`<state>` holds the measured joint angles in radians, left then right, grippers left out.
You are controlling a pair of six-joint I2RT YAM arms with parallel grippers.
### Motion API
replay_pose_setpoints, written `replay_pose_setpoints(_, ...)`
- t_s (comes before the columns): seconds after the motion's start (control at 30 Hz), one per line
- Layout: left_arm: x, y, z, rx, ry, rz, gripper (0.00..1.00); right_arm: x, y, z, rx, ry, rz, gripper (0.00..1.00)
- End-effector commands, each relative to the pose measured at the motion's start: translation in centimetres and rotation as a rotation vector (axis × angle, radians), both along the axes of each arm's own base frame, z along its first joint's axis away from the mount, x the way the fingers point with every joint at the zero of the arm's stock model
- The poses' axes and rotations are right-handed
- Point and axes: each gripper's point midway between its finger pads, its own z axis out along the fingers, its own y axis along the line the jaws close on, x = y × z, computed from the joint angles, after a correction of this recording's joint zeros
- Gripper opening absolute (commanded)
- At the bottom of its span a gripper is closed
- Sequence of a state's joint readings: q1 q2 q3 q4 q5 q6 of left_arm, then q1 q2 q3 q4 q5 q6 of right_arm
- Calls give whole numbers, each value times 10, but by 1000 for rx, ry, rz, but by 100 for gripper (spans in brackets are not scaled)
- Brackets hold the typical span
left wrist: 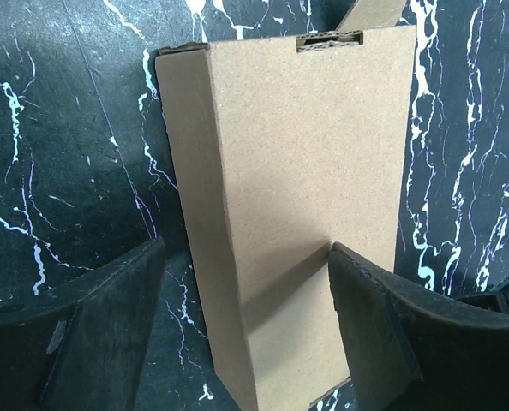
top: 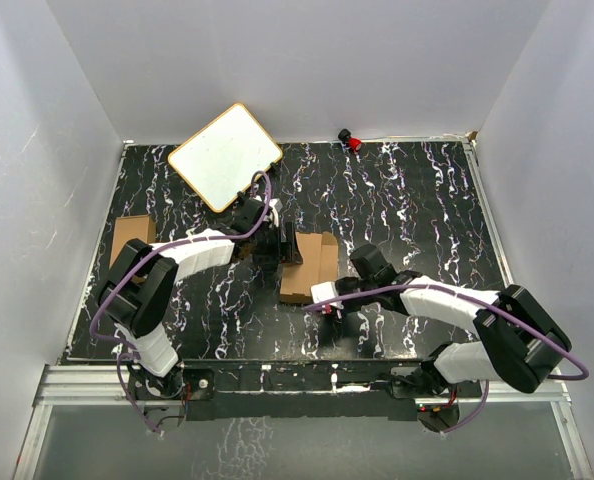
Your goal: Fold the paper box
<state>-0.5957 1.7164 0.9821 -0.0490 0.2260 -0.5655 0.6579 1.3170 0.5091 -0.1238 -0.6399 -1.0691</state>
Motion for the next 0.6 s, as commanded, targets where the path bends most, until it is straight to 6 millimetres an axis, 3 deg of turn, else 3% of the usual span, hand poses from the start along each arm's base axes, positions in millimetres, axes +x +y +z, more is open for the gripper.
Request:
replay_pose_setpoints(0.0,-29,22,-21,84,97,-16,73,20,7,19,57,-16,-58,8)
replay_pose_setpoints(0.57,-29,21,-21,80,106,-24,73,30,10,20,64,151,-186,8)
